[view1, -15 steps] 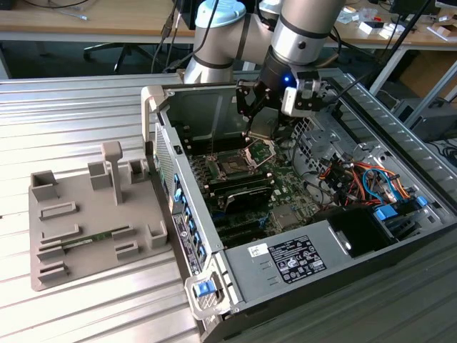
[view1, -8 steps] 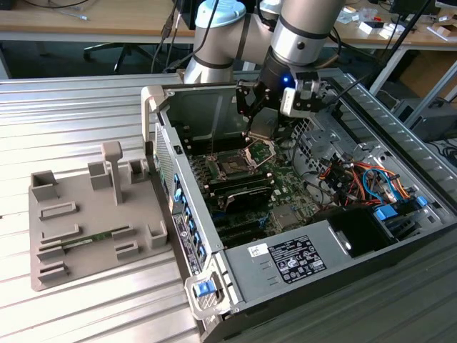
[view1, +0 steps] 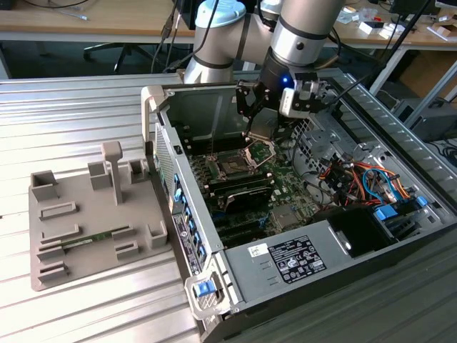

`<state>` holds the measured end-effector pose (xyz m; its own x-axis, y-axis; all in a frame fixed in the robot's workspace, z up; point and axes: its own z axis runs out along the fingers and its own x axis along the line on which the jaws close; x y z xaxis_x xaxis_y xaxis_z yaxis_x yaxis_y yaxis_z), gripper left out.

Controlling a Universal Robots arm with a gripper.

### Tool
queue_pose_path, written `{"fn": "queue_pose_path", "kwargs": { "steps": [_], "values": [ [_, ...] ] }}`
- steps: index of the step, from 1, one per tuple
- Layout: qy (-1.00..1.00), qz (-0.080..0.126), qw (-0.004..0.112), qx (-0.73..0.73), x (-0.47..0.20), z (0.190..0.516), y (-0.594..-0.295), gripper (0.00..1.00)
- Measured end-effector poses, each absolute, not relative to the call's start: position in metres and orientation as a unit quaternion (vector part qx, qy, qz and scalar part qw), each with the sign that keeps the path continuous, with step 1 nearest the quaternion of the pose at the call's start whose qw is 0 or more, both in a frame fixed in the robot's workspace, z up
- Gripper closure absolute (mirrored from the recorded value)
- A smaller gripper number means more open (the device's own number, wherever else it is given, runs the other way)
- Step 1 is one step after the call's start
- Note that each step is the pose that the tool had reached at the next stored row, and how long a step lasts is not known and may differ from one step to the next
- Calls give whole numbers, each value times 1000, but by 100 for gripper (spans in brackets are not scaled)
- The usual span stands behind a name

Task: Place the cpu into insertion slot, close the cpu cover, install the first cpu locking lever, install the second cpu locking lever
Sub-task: 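Place the cpu into insertion slot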

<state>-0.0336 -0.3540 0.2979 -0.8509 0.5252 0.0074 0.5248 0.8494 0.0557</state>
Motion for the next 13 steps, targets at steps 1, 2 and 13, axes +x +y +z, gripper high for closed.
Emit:
{"fn": "queue_pose_path", "kwargs": {
  "steps": [1, 2, 13],
  "values": [
    [961, 28, 4, 274, -34, 298, -354, 45],
    [961, 28, 4, 276, -34, 298, -354, 45],
    [956, 26, 5, 292, -34, 296, -354, 45]
  ]
}}
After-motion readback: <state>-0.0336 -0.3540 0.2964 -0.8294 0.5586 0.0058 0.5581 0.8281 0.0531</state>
